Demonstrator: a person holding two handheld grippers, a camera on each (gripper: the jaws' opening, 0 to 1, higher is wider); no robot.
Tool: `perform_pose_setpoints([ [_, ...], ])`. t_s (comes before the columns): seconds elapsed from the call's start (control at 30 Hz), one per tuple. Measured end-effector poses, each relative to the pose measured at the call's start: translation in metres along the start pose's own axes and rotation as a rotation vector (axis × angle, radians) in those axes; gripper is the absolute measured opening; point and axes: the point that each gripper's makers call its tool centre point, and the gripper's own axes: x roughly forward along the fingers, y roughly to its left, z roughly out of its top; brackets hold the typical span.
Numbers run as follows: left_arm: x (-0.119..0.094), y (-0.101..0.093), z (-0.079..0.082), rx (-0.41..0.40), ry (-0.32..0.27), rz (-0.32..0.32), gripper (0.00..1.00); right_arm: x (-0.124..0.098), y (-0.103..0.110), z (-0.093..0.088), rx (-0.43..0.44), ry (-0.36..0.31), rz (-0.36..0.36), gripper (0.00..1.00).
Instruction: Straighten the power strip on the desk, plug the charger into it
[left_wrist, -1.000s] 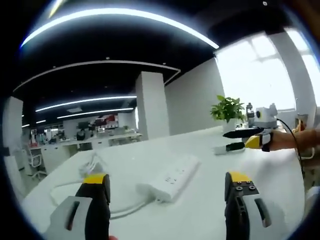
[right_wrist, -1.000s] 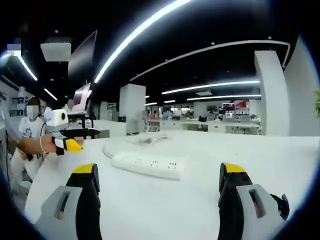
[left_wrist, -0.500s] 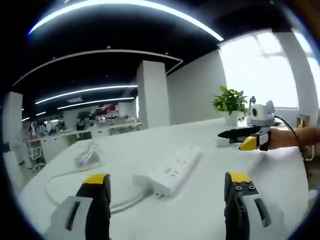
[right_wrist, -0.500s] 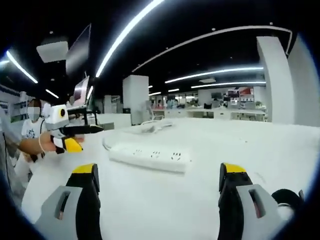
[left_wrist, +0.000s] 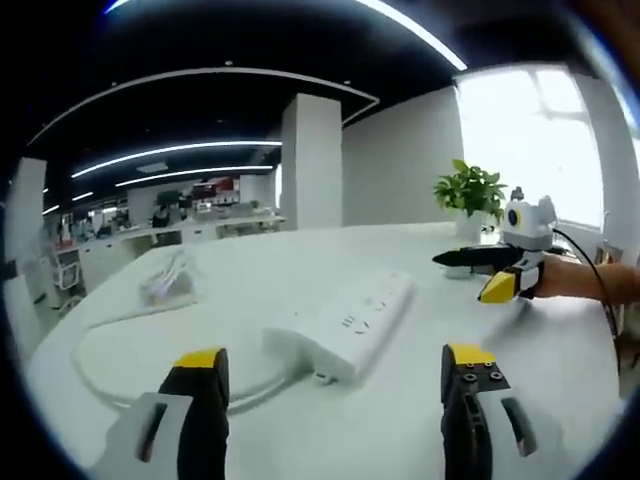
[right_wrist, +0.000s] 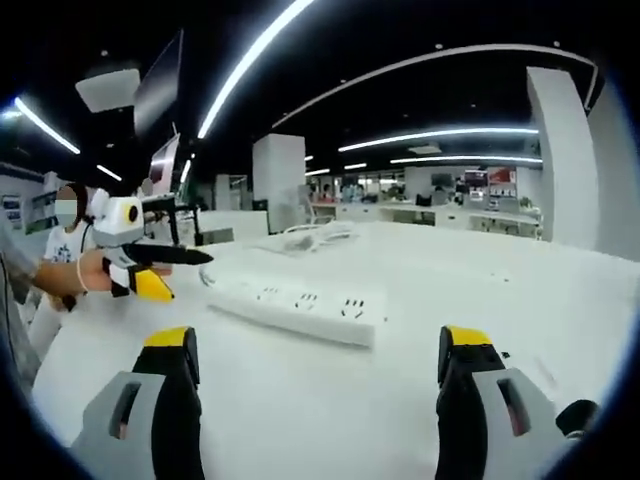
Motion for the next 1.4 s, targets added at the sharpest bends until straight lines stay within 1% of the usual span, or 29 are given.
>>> perform_pose_setpoints([
  [0.17,0.005,0.001,0.0,0.001,0.005,0.002,0.87,0.005,0.001,-0.003,-0.004,0.017,0.014,0.99],
  [0.37,0.013,-0.001,-0.002,0.01,0.029,-0.01,0.85,0.014,-0.001,-0.005,0.007,0.042,0.04,0.98],
  [0.43,0.015,-0.001,-0.002,0.016,0.038,-0.009,0.85,0.019,0.001,-0.01,0.024,0.078,0.077,0.96],
  [0.47,0.016,-0.001,-0.004,0.021,0.049,-0.012,0.85,0.021,0.001,-0.011,0.03,0.086,0.082,0.95],
  [0.53,0.017,-0.001,-0.005,0.02,0.067,-0.02,0.85,0.023,-0.001,-0.011,0.033,0.09,0.084,0.95],
  [0.63,0.018,0.001,-0.005,0.014,0.069,-0.021,0.85,0.025,-0.001,-0.009,0.03,0.092,0.087,0.94],
  [0.77,0.02,0.004,-0.006,0.017,0.087,-0.016,0.83,0.029,0.004,-0.006,0.029,0.089,0.107,0.91],
  [0.97,0.025,0.005,-0.007,0.02,0.102,-0.02,0.81,0.033,0.014,-0.011,0.027,0.125,0.137,0.9],
  [1.07,0.026,0.005,-0.007,0.015,0.1,-0.022,0.8,0.034,0.017,-0.012,0.029,0.133,0.145,0.89],
  [1.2,0.027,0.002,-0.007,0.029,0.098,-0.029,0.75,0.033,0.02,-0.012,0.051,0.124,0.149,0.89],
  [1.3,0.028,-0.001,-0.007,0.039,0.098,-0.039,0.75,0.033,0.021,-0.012,0.05,0.126,0.147,0.89],
  [1.4,0.029,-0.005,-0.006,0.029,0.089,-0.057,0.74,0.032,0.023,-0.013,0.046,0.131,0.149,0.89],
])
